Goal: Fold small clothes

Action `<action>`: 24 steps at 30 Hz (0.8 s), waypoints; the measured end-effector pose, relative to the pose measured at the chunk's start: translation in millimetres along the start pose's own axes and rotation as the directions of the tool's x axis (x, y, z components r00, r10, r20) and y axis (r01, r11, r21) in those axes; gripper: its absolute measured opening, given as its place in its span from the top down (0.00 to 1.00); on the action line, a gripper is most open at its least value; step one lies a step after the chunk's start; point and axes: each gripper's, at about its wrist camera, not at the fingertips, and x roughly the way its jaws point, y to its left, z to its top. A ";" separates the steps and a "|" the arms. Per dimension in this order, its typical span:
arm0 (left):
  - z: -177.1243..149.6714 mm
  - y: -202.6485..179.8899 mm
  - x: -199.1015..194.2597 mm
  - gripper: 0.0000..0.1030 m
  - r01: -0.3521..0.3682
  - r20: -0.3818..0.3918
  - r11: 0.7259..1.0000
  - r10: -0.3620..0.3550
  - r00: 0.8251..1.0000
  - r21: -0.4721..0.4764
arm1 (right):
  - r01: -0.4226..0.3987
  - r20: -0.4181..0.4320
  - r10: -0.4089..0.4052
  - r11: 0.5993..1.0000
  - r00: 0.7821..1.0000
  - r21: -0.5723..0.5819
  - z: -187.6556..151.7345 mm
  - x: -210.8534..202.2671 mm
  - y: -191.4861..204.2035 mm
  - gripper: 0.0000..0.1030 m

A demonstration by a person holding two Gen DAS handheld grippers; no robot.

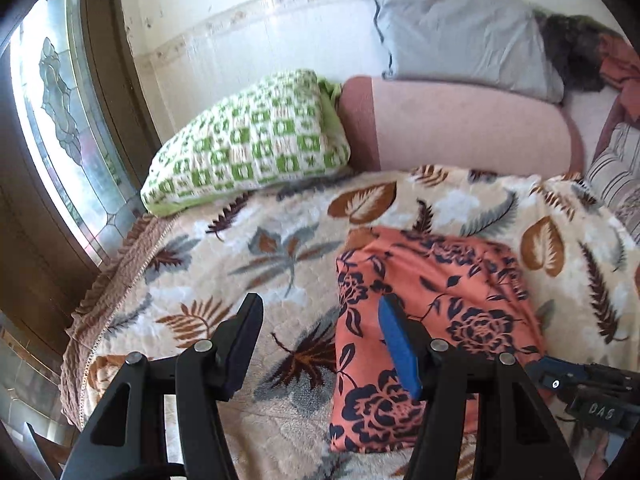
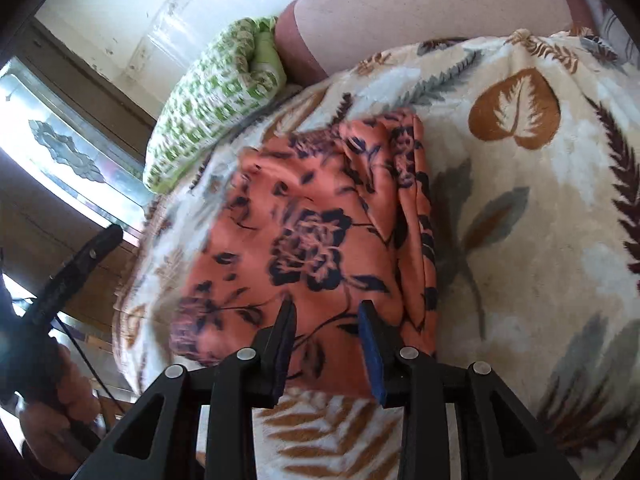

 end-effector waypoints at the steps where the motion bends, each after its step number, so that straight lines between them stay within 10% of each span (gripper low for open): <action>1: 1.6 2.9 -8.9 0.41 0.004 0.016 1.000 -0.004 1.000 -0.007 | -0.013 0.017 0.013 1.000 1.000 -0.004 -0.2 -9.6 4.4 0.65; 5: 6.9 12.0 -36.8 0.40 0.014 0.056 1.000 -0.012 0.998 -0.027 | 0.011 0.119 -0.002 0.997 0.993 -0.073 -5.6 -52.9 32.3 0.57; 7: 8.1 14.6 -49.9 0.38 0.014 0.077 0.999 -0.012 0.997 -0.031 | 0.037 0.181 -0.020 0.995 0.983 -0.094 -9.0 -75.4 43.8 0.35; 24: 4.5 39.6 -130.3 0.16 0.017 0.187 0.999 -0.011 0.982 -0.032 | 0.242 0.465 -0.116 0.945 0.878 -0.222 -57.7 -188.0 126.4 0.34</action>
